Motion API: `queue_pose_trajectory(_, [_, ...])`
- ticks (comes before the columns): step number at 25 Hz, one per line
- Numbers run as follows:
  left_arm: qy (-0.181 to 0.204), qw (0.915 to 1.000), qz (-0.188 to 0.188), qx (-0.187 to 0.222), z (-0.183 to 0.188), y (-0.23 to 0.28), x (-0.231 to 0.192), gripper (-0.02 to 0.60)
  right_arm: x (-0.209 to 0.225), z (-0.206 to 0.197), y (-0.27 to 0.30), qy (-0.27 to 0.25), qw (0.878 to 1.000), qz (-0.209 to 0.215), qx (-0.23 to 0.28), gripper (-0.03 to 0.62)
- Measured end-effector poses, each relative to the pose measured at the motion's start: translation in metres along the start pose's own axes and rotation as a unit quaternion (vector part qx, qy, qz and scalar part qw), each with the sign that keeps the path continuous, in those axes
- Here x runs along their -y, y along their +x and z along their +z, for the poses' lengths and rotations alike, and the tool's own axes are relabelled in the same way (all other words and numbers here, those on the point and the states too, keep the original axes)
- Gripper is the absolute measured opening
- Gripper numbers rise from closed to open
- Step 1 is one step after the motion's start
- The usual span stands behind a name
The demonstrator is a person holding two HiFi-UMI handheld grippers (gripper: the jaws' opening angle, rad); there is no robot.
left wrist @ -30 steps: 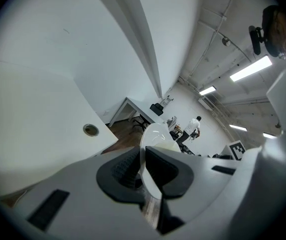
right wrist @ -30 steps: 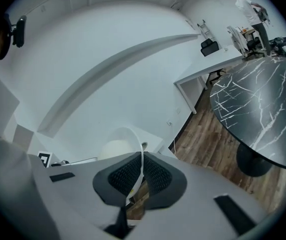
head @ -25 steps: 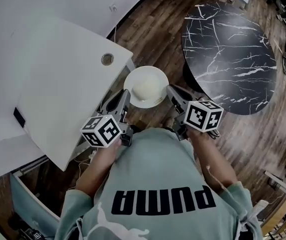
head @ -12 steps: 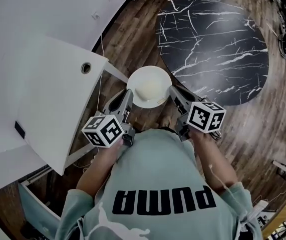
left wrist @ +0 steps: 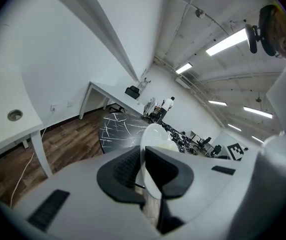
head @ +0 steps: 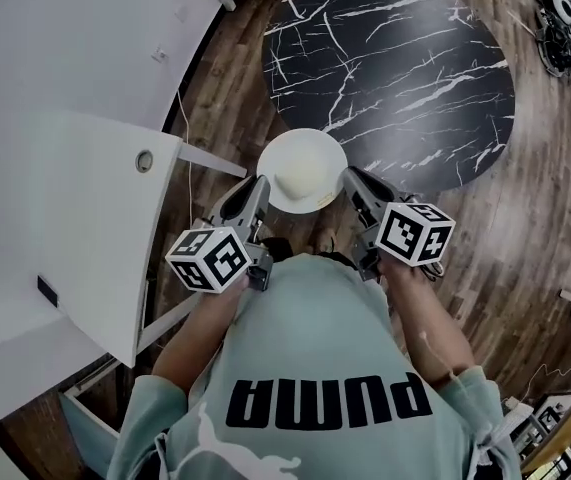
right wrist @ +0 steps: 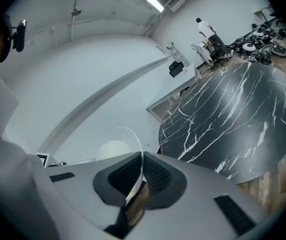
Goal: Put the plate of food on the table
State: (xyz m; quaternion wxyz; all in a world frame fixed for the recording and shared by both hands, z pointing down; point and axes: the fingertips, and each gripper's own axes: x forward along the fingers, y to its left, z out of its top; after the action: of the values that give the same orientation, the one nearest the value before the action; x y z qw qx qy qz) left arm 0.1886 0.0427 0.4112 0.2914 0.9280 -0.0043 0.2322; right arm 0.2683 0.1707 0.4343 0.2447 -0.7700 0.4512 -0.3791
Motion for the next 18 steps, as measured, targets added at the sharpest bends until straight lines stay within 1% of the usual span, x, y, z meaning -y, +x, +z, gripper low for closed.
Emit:
queue_pose_trajectory(5, [0.013,0.9992,-0.030,-0.023,-0.003,0.027,0.022,0.037,0.022,0.012,-0.021,0.016,0.999,-0.029,0.030,0.020])
queue_pose_trajectory(10, [0.025,0.9959,-0.068,-0.053,-0.010,0.061,0.046,0.037,0.050,0.027,-0.045,0.030,0.995,-0.070,0.063,0.020])
queue_pose_trajectory(14, [0.035,0.9911,-0.096,-0.085,-0.017,0.093,0.064,0.037,0.075,0.036,-0.062,0.049,0.990,-0.106,0.083,0.020])
queue_pose_trajectory(18, [0.049,0.9844,-0.124,-0.115,-0.020,0.130,0.080,0.037,0.105,0.047,-0.070,0.069,0.983,-0.140,0.096,0.020])
